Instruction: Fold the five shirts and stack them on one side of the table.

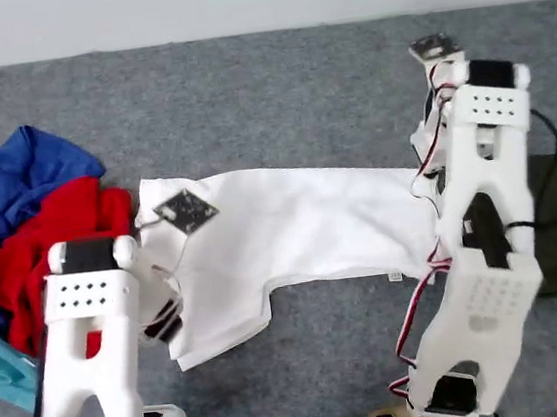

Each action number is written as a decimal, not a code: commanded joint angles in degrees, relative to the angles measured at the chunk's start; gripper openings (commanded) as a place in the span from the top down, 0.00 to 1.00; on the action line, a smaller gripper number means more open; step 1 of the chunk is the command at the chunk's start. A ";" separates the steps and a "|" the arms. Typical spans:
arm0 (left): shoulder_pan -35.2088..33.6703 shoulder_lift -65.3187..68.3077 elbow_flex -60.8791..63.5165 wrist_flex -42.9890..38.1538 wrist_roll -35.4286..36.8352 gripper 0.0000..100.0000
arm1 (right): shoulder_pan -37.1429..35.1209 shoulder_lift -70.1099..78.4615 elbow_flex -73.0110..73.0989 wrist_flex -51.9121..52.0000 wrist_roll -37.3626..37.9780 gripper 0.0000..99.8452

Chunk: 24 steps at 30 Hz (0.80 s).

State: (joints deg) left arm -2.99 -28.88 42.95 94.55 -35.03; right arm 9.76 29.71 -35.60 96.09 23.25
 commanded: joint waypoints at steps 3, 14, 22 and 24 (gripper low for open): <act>0.53 -0.79 10.07 -8.35 -0.35 0.90 | 0.57 -8.92 -2.11 6.46 0.62 0.79; 0.62 -0.62 11.91 -12.48 -0.26 0.89 | 0.57 -8.84 -2.02 6.55 -0.97 0.79; 0.62 -0.62 19.12 -19.25 -0.26 0.89 | 0.57 -8.84 -2.02 6.55 -1.14 0.79; 0.70 -0.62 19.30 -19.43 -0.26 0.89 | 0.57 -8.84 -2.02 6.55 -1.14 0.79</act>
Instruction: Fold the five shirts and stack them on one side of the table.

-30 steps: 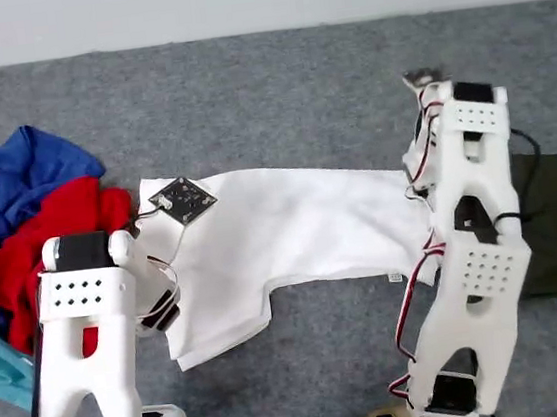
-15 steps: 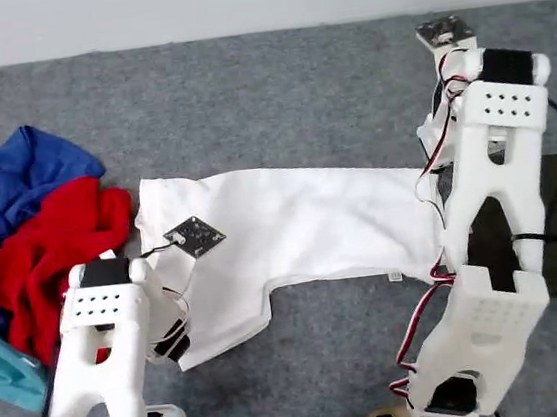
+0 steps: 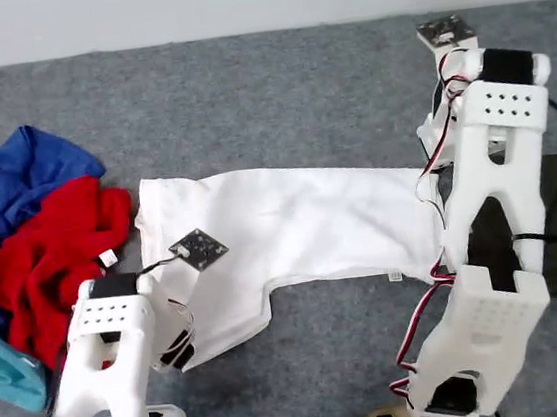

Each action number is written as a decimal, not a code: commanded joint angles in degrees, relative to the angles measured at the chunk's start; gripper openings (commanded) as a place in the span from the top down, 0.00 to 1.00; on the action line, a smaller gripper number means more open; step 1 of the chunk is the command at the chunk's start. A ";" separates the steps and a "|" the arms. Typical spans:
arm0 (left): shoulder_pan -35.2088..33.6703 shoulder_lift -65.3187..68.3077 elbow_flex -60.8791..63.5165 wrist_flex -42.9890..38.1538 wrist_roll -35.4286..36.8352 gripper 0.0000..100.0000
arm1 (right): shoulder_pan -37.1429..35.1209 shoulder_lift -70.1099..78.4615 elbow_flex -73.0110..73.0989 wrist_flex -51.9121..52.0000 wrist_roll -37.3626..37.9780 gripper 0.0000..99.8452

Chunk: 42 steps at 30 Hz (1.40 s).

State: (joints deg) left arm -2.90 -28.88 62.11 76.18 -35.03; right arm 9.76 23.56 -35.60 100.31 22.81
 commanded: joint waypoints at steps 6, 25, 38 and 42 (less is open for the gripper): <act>0.62 -0.62 0.04 -1.05 -0.26 0.98 | 0.57 -2.68 -2.02 2.33 -0.88 0.79; 1.93 2.64 -17.80 4.22 -0.18 0.99 | -2.24 -2.68 -1.93 2.51 -1.05 0.79; 7.56 33.23 -47.16 6.77 0.09 0.99 | -3.03 -3.12 8.09 2.51 -2.73 0.79; 7.47 38.24 -52.88 9.05 0.09 0.99 | -3.21 -3.21 9.67 2.51 -2.64 0.80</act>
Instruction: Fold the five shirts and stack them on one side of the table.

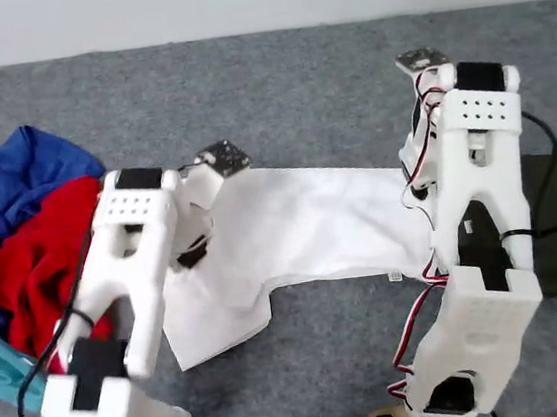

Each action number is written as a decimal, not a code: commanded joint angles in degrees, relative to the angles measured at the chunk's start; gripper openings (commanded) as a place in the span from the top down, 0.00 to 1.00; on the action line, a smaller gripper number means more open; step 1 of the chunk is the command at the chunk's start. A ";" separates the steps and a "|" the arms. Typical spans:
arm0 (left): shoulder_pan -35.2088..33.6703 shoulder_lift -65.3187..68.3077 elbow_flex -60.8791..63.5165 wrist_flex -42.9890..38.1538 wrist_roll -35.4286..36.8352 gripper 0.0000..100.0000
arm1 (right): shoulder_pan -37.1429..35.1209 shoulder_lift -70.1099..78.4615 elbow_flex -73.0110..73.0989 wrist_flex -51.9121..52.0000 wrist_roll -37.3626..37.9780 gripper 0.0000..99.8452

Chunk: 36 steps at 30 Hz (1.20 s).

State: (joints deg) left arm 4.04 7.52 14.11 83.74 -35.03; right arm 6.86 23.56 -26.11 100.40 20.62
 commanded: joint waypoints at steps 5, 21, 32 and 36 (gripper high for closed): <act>-2.55 4.48 -7.43 1.32 0.09 0.99 | -0.92 -3.21 2.02 2.42 -0.44 0.80; 1.14 4.22 -8.22 11.69 0.62 0.99 | -20.26 -3.12 11.60 -2.59 -2.46 0.80; 0.26 -2.02 -3.65 16.18 4.57 0.99 | -36.00 -3.03 8.97 -2.95 -2.90 0.80; 0.26 -7.82 1.27 16.18 4.57 0.99 | -39.52 -2.51 7.74 -8.13 -4.92 0.80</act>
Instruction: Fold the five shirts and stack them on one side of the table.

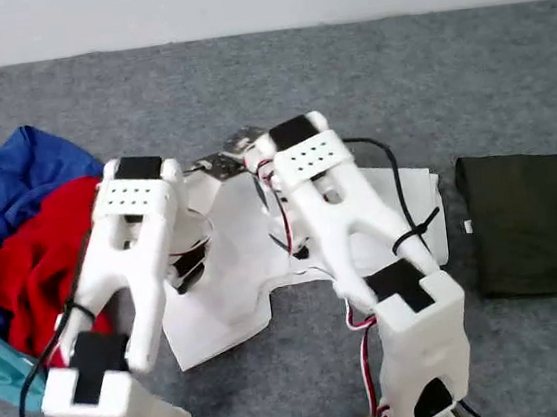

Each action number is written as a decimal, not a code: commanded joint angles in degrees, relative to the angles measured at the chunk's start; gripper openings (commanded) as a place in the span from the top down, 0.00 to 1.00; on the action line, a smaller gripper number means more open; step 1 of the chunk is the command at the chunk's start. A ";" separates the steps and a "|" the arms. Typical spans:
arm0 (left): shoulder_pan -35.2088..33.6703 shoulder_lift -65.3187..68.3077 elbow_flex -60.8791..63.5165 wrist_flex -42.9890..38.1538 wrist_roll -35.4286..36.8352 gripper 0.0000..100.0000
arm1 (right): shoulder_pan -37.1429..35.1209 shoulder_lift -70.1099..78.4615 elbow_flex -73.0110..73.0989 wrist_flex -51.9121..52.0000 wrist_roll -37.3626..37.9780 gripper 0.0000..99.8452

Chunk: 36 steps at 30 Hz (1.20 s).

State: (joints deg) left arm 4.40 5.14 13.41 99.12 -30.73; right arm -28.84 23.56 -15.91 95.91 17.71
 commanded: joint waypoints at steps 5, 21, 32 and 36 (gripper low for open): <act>-0.09 -12.92 10.07 0.88 0.18 0.99 | -4.44 -1.45 -1.76 -5.93 -4.22 0.80; -0.09 -23.21 18.24 1.32 -1.67 0.99 | 3.03 -3.21 -2.73 -3.47 -4.31 0.80; -0.09 -17.58 19.47 -0.35 -1.76 0.99 | 16.13 -11.91 -2.64 -2.07 -4.31 0.80; -2.81 -17.49 19.21 1.32 -1.76 0.99 | 18.77 -11.91 -2.64 -2.07 -4.31 0.80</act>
State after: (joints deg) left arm 3.87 -12.35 33.01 99.12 -31.60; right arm -12.31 14.77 -16.44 93.54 14.02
